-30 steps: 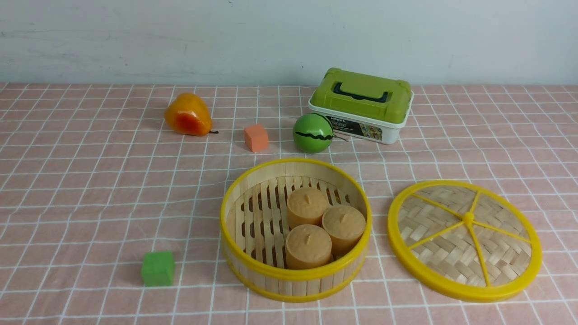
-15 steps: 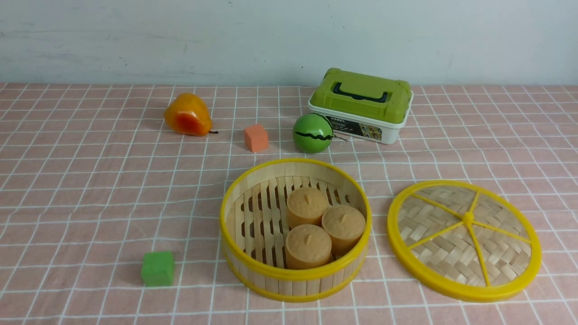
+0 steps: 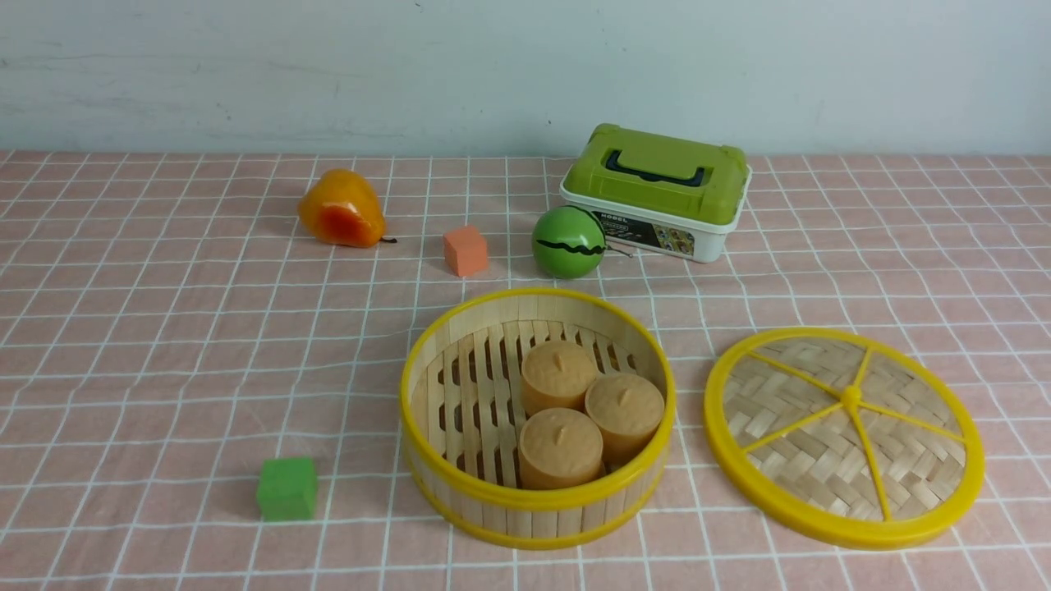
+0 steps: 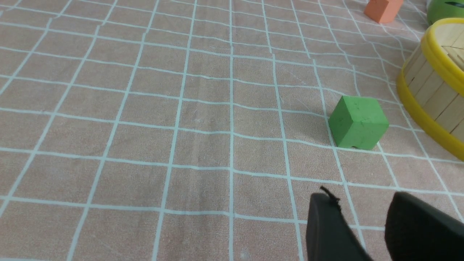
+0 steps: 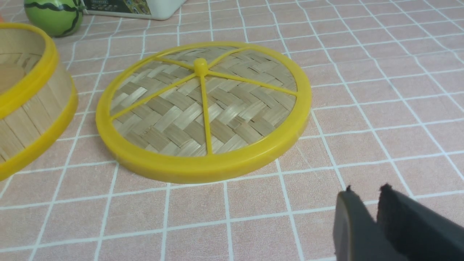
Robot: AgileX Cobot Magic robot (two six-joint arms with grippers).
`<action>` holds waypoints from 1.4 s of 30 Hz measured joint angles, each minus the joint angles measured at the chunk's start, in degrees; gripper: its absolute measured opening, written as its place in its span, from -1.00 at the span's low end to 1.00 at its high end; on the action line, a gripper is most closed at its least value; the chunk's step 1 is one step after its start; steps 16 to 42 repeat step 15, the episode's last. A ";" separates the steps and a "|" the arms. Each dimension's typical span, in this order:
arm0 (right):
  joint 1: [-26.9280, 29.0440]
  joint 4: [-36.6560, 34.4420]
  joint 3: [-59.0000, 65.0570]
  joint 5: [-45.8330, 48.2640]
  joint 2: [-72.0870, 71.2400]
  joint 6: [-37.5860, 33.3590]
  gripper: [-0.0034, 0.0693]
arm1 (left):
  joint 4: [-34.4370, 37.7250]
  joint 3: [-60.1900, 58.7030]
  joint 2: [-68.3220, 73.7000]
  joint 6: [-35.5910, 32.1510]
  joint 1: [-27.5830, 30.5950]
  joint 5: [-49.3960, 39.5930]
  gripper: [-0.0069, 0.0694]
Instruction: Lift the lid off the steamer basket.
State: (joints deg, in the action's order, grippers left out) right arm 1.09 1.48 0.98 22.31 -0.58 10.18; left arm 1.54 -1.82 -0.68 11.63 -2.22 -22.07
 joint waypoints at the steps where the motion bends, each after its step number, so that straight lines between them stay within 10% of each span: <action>1: 0.00 0.00 0.00 0.00 0.00 0.05 -0.66 | 0.00 0.00 0.00 0.00 0.00 0.00 -0.19; 42: 0.00 0.00 0.00 0.00 0.00 0.05 -0.61 | 0.00 0.00 0.00 0.00 0.00 0.00 -0.19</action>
